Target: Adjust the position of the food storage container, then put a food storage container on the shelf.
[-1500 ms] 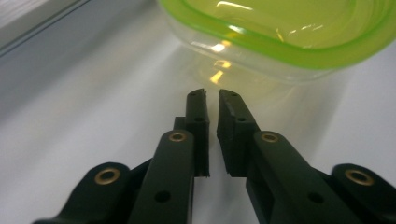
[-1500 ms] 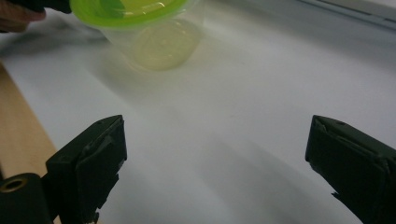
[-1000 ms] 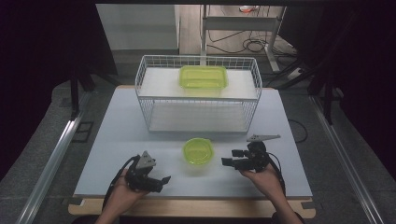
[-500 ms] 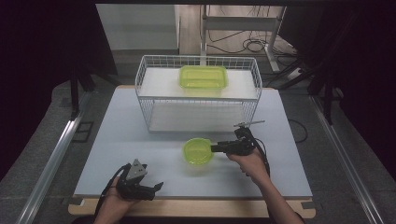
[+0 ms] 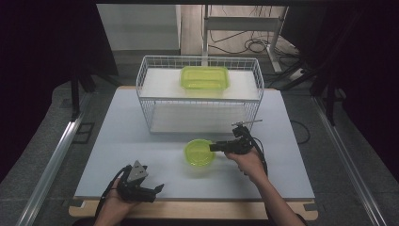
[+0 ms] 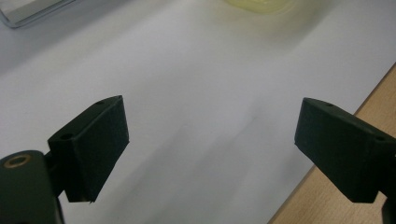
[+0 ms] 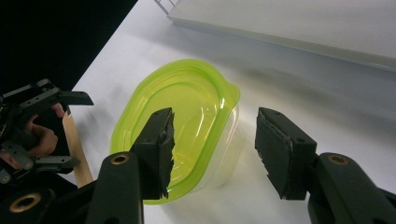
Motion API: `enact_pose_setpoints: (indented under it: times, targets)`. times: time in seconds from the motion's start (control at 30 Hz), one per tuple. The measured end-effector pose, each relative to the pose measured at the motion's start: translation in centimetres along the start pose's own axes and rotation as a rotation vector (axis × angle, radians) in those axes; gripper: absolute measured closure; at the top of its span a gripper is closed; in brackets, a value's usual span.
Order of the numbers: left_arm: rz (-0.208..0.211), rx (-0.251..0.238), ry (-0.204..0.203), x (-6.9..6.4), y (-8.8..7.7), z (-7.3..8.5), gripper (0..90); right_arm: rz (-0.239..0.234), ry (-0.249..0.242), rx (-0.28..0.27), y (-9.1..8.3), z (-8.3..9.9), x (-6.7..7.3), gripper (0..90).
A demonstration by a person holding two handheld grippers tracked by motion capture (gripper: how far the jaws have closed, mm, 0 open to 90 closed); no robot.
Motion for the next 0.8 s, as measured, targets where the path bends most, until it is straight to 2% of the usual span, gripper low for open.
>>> enact_pose_setpoints:
  times: [0.53,0.8]
  targets:
    - [-0.003,0.009,0.009,0.03,0.07,0.12,9.0,-0.004,0.008,0.0,0.18,0.04,-0.3,46.5]
    - [-0.006,0.02,0.022,-0.06,0.23,0.2,9.0,-0.025,0.034,0.013,0.66,-0.1,-0.46,52.7]
Point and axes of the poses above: each handheld gripper's, and its own axes: y roughly forward along the jaws, z roughly out of its underside, x roughly to its left, the point moved 3 cm from there along y, roughly forward along the jaws, and after that the axes turned 1 degree about -y, right-handed, at the moved point
